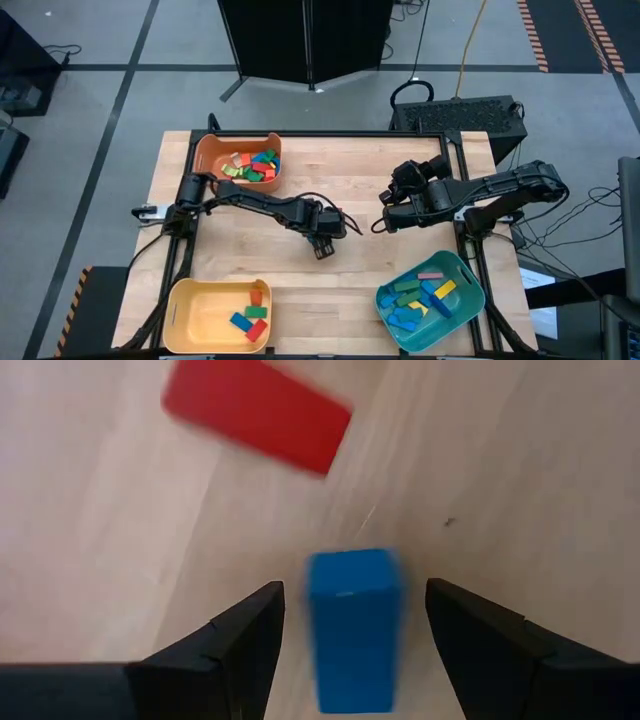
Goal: Sort blocks by size
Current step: Put the blue triangular block into the yellow bin
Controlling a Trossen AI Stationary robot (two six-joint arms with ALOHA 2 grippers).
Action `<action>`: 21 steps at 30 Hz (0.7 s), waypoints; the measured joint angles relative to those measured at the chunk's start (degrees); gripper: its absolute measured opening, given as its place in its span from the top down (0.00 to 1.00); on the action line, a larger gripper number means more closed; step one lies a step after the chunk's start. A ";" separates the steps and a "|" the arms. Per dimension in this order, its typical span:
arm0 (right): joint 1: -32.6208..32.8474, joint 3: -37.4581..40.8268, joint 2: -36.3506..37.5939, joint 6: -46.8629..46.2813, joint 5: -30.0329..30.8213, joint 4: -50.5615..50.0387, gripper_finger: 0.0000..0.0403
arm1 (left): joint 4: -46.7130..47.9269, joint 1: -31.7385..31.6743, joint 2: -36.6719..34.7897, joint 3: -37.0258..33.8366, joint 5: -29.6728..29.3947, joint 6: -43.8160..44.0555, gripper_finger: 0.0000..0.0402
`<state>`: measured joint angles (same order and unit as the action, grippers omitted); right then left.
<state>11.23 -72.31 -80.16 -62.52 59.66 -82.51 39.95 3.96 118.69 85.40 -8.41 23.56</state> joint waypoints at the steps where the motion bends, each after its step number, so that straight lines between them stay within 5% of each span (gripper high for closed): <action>1: 0.01 0.00 0.00 0.00 0.00 0.01 0.44 | -0.27 -0.20 0.00 -0.80 0.44 0.22 0.39; 14: 0.01 0.00 0.00 -0.02 0.00 0.21 0.44 | -4.97 -1.74 -0.35 -6.33 3.70 0.40 0.40; 21: 0.00 0.00 0.00 -0.02 0.00 0.40 0.44 | -4.16 -1.70 -0.24 -6.29 3.88 0.32 0.54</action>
<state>11.22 -72.31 -80.16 -62.54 59.66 -82.11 35.79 2.26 118.45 79.11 -4.54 23.88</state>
